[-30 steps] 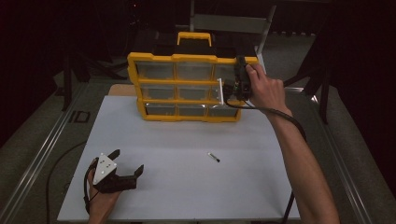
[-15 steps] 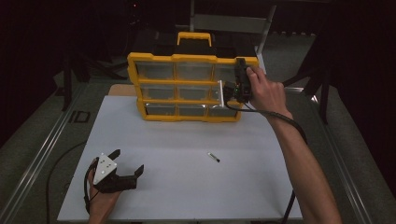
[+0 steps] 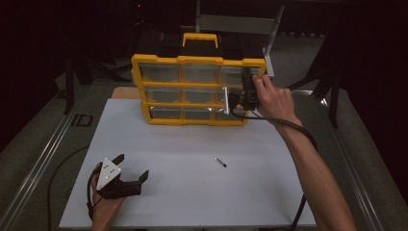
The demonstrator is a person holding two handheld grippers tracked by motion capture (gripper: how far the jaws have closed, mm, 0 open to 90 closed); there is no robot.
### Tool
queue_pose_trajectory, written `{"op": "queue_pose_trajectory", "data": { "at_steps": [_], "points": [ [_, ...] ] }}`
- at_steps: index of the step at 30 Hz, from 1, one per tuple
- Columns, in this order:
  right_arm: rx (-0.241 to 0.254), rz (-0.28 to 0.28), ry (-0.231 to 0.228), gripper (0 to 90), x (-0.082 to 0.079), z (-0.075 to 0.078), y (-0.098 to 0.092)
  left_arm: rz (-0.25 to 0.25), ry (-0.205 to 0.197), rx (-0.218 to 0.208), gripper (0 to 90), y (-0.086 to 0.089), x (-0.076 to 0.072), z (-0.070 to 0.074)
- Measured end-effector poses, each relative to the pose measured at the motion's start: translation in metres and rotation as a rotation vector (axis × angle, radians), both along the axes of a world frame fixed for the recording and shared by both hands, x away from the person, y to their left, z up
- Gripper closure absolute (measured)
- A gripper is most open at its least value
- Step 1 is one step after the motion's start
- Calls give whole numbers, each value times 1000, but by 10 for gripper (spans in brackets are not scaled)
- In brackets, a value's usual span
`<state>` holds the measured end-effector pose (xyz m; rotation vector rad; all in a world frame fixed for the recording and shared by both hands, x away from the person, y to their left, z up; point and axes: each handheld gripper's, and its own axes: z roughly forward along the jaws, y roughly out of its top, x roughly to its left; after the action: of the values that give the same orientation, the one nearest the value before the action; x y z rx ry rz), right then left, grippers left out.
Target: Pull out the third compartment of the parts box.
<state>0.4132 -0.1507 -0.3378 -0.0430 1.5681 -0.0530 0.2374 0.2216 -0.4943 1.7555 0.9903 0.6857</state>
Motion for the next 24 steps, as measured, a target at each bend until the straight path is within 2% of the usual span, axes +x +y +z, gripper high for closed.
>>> {"op": "queue_pose_trajectory", "data": {
  "at_steps": [11, 24],
  "points": [
    [3, -21, 9, 792, -1, -1, 3, -3, 0, -1, 2, 0, 0, 0],
    [11, -10, 32, 794, -9, 2, 2, -4, 1, 3, 2, 0, 0, 0]
  ]
}}
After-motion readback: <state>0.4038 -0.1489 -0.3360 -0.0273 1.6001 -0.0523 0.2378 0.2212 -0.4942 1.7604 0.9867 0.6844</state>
